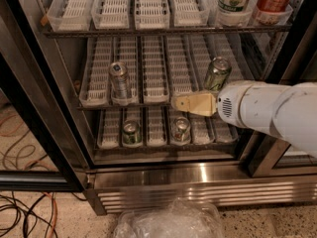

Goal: Pick green can from middle shelf of fridge

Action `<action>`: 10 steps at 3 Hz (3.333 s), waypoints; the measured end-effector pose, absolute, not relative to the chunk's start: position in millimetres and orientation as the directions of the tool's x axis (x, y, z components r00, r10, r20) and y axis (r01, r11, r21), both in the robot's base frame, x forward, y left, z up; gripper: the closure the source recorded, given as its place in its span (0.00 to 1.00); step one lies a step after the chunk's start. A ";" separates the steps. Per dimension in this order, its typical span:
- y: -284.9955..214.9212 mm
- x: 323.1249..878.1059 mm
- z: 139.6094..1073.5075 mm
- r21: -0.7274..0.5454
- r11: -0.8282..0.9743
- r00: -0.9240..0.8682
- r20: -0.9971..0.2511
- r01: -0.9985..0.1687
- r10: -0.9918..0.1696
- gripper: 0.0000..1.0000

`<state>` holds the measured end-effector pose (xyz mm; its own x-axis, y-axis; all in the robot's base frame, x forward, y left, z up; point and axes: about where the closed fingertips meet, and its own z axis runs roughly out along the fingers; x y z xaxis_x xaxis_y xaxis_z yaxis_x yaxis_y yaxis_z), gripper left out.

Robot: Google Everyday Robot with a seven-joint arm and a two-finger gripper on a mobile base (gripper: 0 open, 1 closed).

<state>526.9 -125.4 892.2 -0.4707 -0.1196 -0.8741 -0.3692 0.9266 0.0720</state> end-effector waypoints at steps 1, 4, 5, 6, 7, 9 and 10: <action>-124.8 526.8 892.5 0.070 0.925 -0.470 -0.874 -0.372 -0.123 0.00; -156.1 544.0 862.8 0.097 0.963 -0.431 -0.902 -0.251 -0.022 0.00; -185.3 554.8 844.4 0.077 0.978 -0.385 -0.923 -0.195 -0.005 0.00; -193.3 574.1 826.1 0.046 0.987 -0.337 -0.942 -0.156 -0.009 0.00; -169.0 599.0 821.5 0.027 0.990 -0.291 -0.956 -0.137 -0.014 0.00; -150.2 616.3 833.7 0.022 1.000 -0.228 -0.974 -0.016 0.018 0.00; -163.0 610.8 841.9 0.006 0.997 -0.202 -0.979 0.072 0.021 0.00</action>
Offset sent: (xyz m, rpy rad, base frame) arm 0.0079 -0.0072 -0.0146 0.0489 -0.0045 -0.0658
